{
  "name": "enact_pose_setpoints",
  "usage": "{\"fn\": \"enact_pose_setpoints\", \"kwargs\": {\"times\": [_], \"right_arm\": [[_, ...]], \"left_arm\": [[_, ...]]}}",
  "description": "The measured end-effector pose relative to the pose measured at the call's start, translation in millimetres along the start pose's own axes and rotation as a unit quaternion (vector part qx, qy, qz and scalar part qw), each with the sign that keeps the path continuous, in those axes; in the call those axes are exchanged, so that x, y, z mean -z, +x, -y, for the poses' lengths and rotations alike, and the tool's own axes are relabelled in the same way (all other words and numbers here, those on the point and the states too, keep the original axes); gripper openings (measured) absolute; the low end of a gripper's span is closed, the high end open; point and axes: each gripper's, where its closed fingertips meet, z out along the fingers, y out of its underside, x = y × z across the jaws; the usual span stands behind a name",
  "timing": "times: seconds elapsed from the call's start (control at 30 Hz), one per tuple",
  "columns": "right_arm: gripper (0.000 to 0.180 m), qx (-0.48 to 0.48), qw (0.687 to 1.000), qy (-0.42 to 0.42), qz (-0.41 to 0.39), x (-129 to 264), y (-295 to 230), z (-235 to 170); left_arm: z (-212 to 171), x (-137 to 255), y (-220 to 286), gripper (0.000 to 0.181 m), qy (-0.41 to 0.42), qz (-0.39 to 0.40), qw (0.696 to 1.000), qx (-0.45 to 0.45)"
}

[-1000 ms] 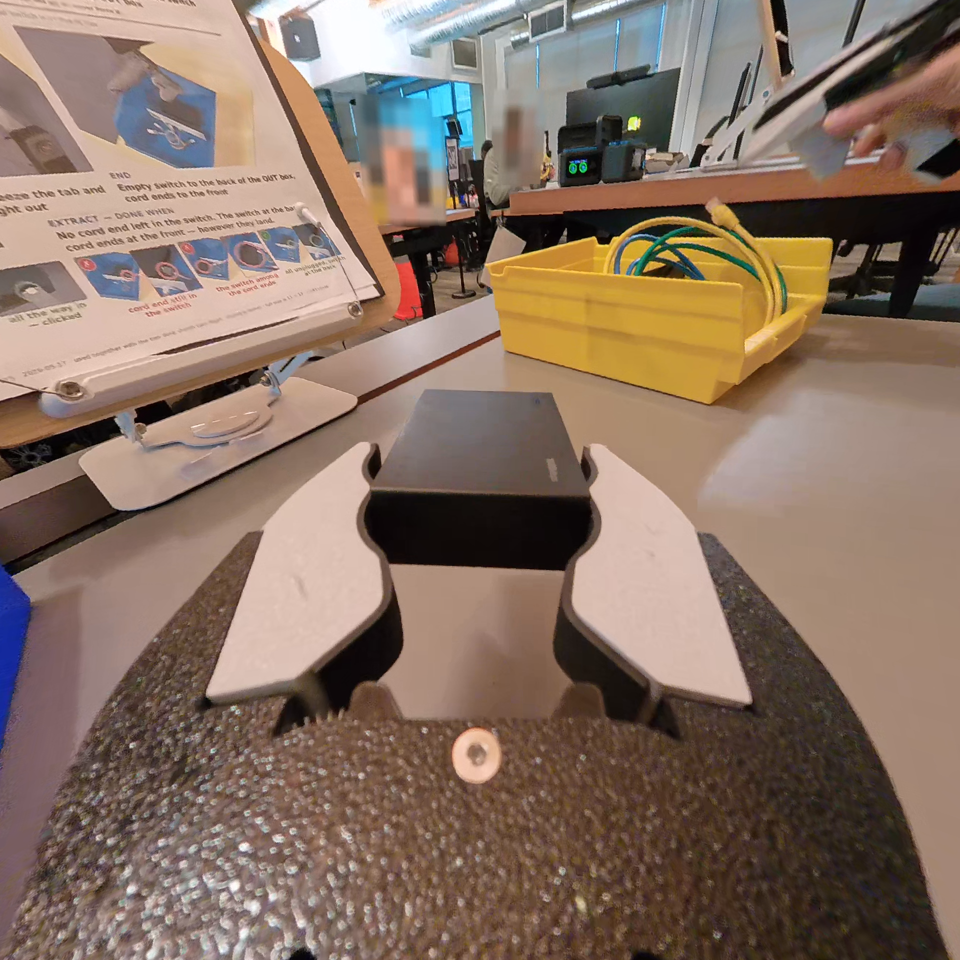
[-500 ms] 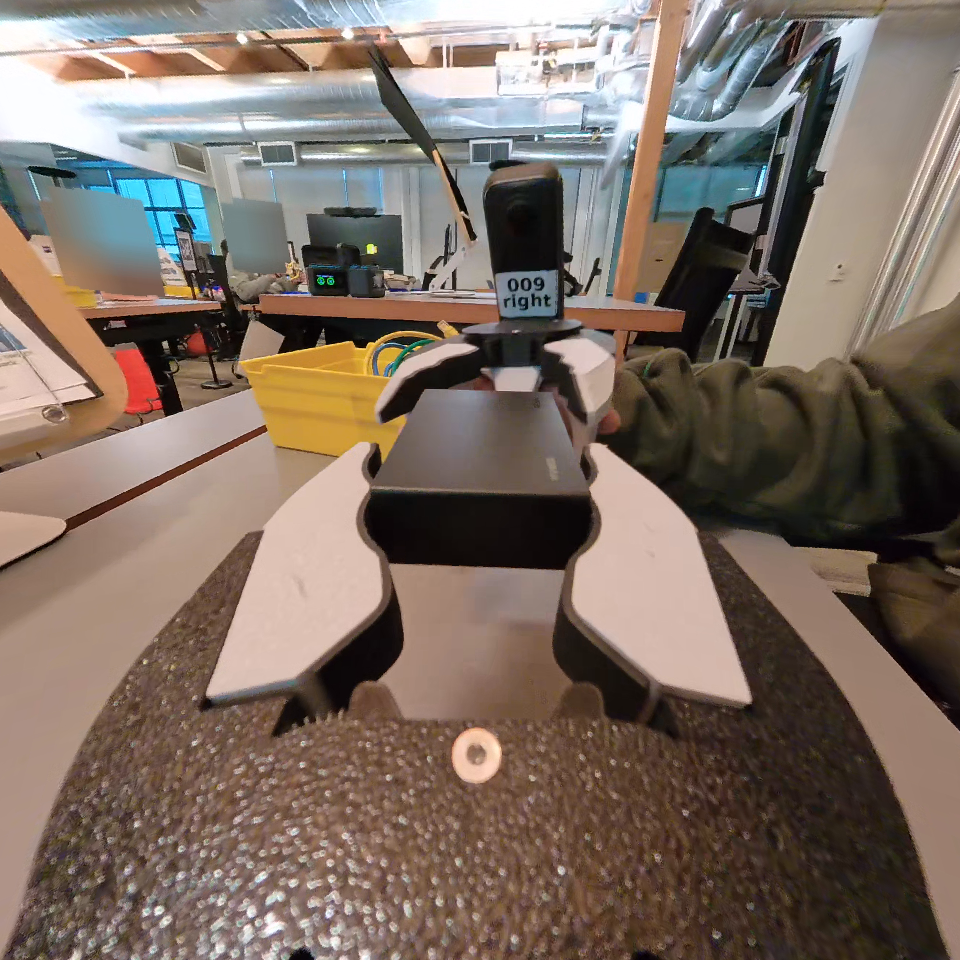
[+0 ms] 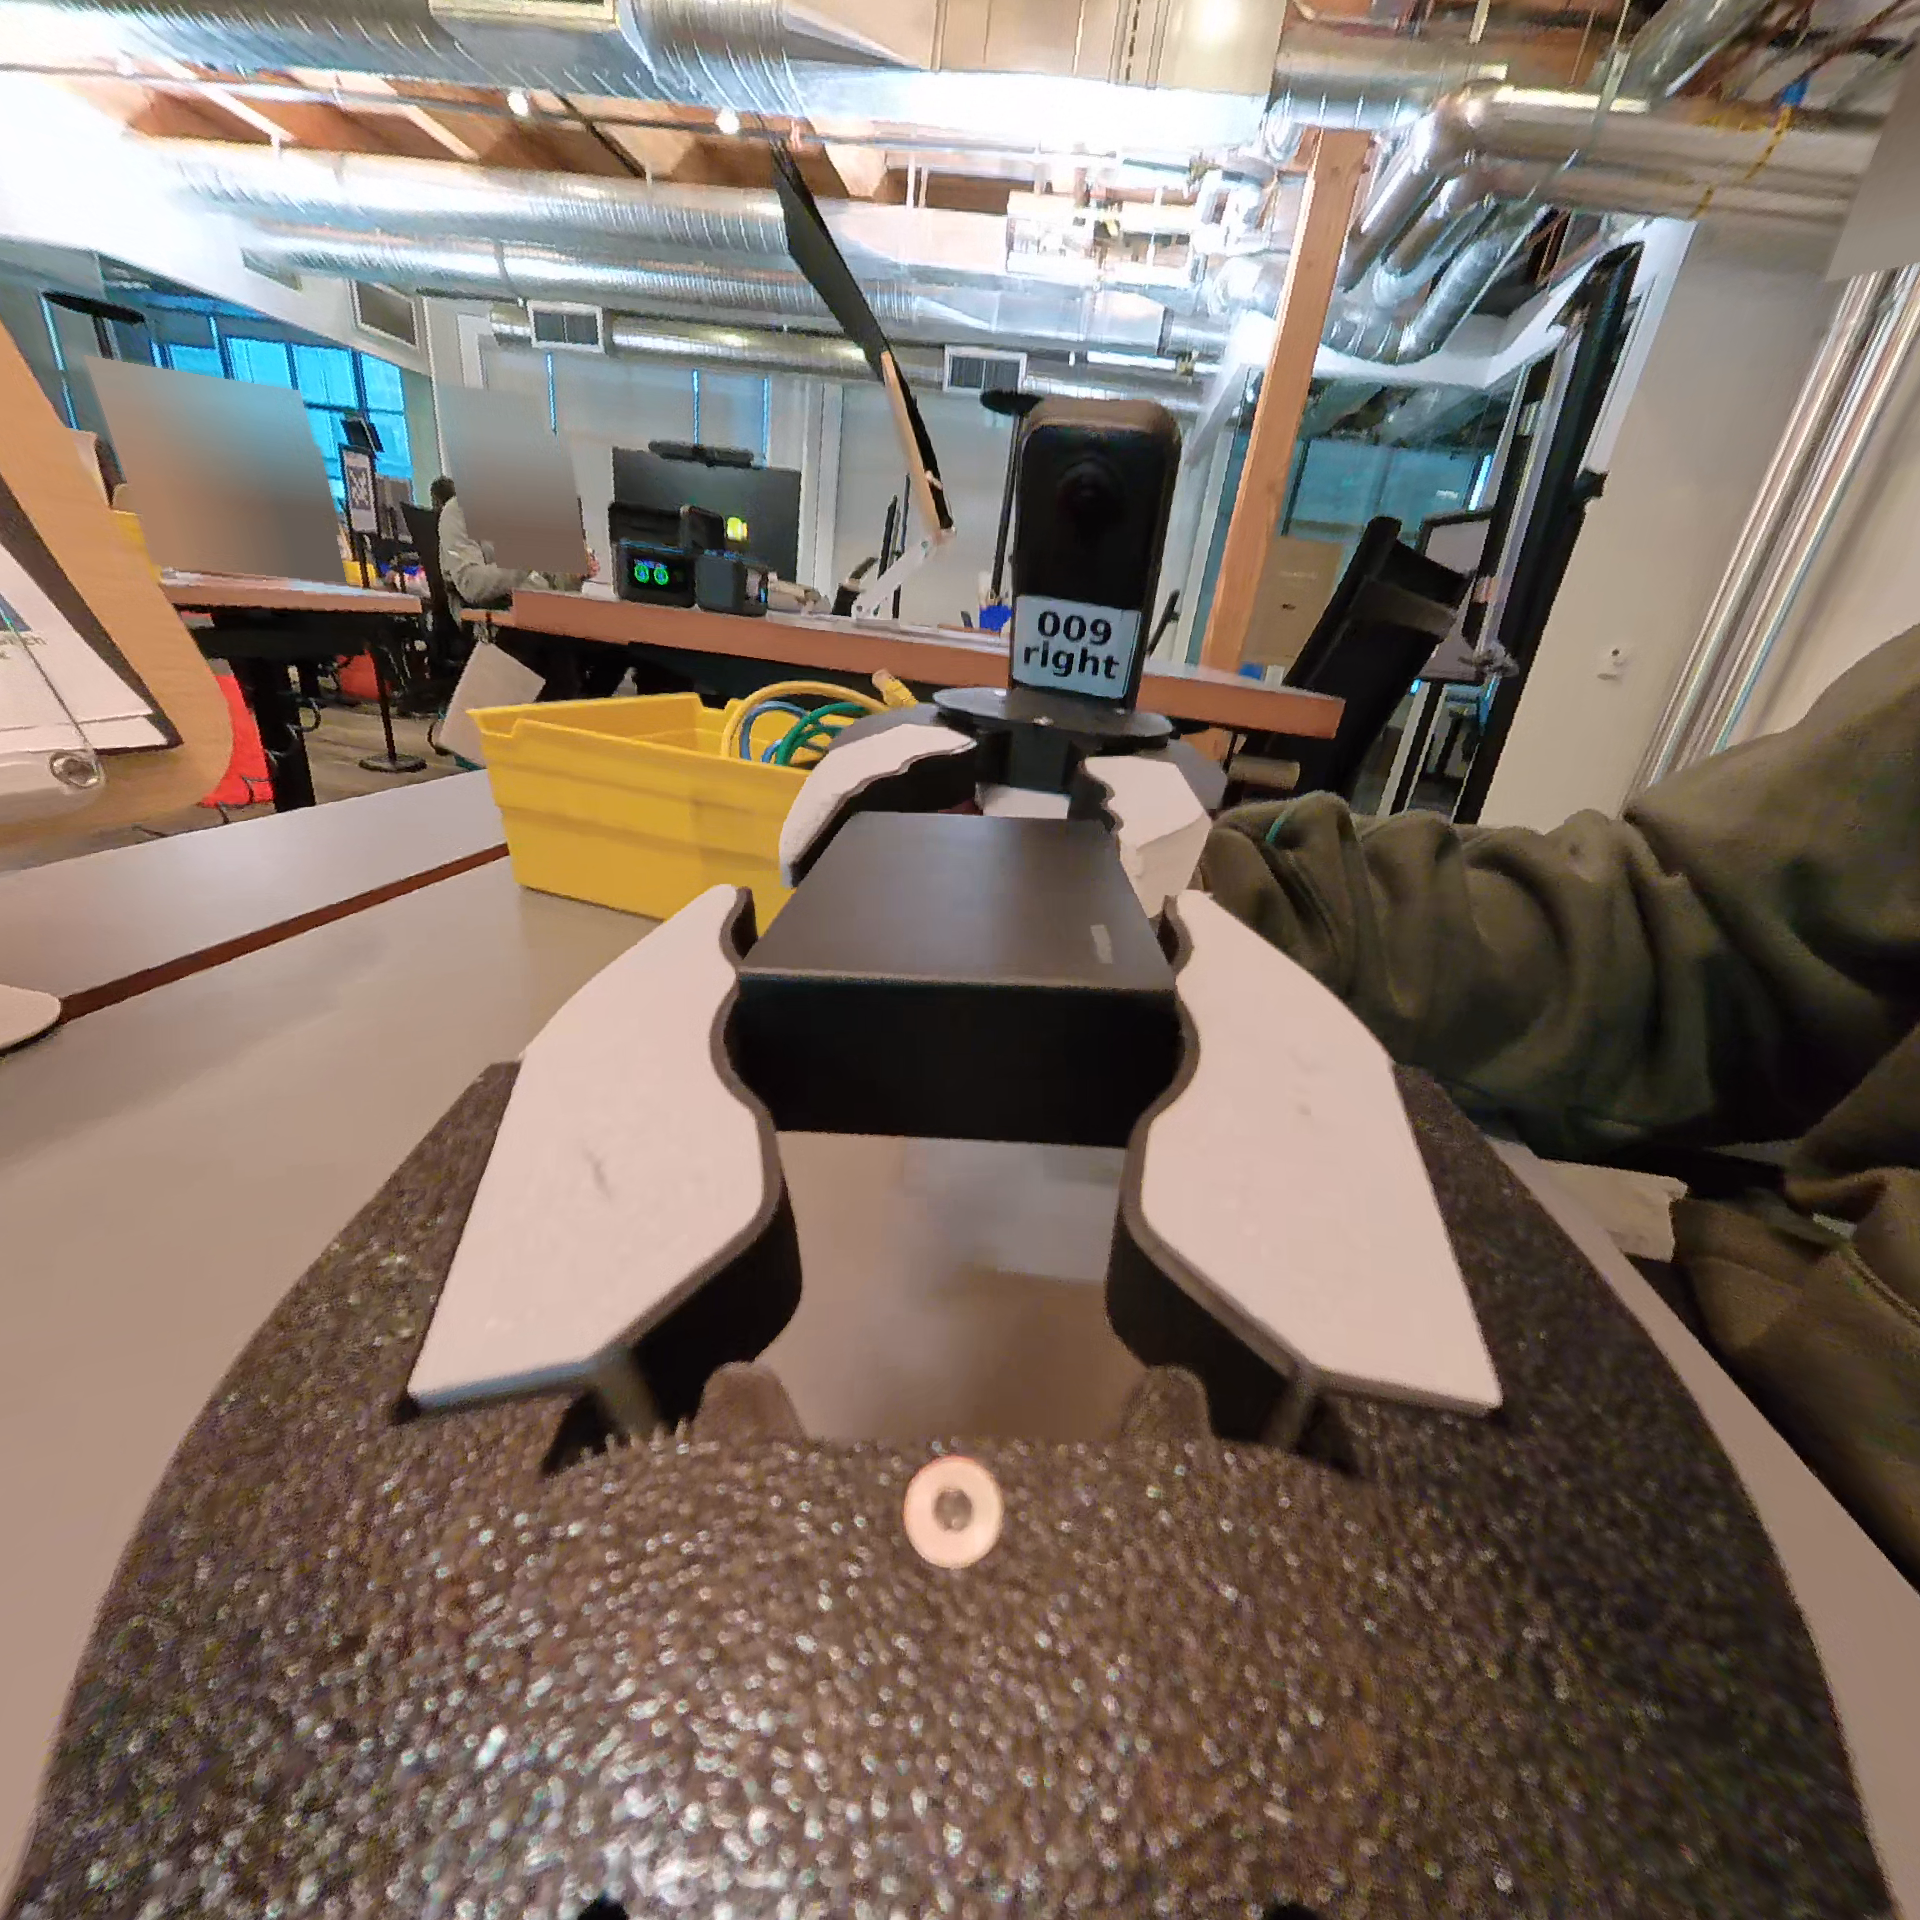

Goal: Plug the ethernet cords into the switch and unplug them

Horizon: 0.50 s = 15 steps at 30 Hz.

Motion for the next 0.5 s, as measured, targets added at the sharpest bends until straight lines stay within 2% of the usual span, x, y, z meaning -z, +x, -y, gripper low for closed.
{"fn": "enact_pose_setpoints", "kwargs": {"times": [0.03, 0.13, 0.23, 0.27, 0.37, 0.43, 0.5], "right_arm": [[0.061, 0.002, 1.0, 0.005, -0.006, 1, 2, 3], [0.061, 0.008, 0.998, 0.023, -0.05, 17, 20, 23], [0.061, 0.058, 0.983, -0.013, -0.173, 64, 70, 49], [0.061, 0.075, 0.969, -0.037, -0.232, 89, 93, 58], [0.061, 0.093, 0.89, -0.138, -0.426, 186, 170, 73], [0.061, 0.067, 0.843, -0.196, -0.497, 244, 213, 67], [0.061, 0.028, 0.819, -0.244, -0.518, 284, 244, 47]], "left_arm": [[3, 0, -2, 0.072, 0.011, 0.009, 1.0, 0.004], [6, 6, -14, 0.09, 0.024, 0.045, 0.999, 0.015], [6, 10, -23, 0.092, 0.024, 0.068, 0.997, 0.023], [5, 10, -25, 0.091, 0.021, 0.073, 0.997, 0.023], [0, 8, -26, 0.09, 0.006, 0.077, 0.997, 0.023], [-2, 6, -25, 0.089, 0.0, 0.074, 0.997, 0.027], [-4, 5, -23, 0.087, -0.006, 0.067, 0.997, 0.031]]}}
